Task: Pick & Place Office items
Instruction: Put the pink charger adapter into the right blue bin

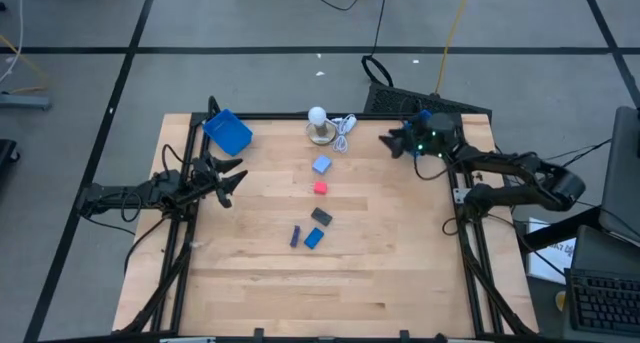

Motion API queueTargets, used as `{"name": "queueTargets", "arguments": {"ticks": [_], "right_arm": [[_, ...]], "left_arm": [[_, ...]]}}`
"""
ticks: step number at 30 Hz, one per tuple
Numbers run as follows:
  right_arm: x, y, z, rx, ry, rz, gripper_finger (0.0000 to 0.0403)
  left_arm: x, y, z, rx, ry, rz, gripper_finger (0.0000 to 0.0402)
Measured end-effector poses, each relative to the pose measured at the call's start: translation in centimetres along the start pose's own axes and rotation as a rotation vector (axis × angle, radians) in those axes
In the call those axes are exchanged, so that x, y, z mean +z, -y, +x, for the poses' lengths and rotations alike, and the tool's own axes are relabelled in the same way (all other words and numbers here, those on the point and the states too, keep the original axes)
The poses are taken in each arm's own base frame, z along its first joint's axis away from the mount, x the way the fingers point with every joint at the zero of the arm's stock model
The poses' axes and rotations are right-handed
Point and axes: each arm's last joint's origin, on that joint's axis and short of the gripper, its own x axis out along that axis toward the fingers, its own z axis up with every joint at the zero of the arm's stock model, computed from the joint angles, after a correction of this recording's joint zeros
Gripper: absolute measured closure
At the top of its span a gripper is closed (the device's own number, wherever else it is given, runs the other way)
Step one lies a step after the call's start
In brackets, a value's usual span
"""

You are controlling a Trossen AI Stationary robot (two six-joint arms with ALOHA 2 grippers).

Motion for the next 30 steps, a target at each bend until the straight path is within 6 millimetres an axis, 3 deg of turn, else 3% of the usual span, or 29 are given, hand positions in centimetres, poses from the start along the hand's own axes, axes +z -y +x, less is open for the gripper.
{"name": "queueTargets", "arguments": {"ticks": [7, 14, 30], "right_arm": [[-2.6, -6.5, 0.9, 0.294, -0.068, -0.175, 0.0129], [-6.2, -11.8, -0.1, 0.369, -0.075, -0.415, 0.0129], [-9.9, -16.2, -2.6, 0.551, -0.181, -0.413, 0.0129]], "left_arm": [[0.0, 0.0, 0.0, 0.0, 0.0, 0.0, 0.0188], [0.0, 0.0, 0.0, 0.0, 0.0, 0.0, 0.0188], [0.0, 0.0, 0.0, 0.0, 0.0, 0.0, 0.0188]]}}
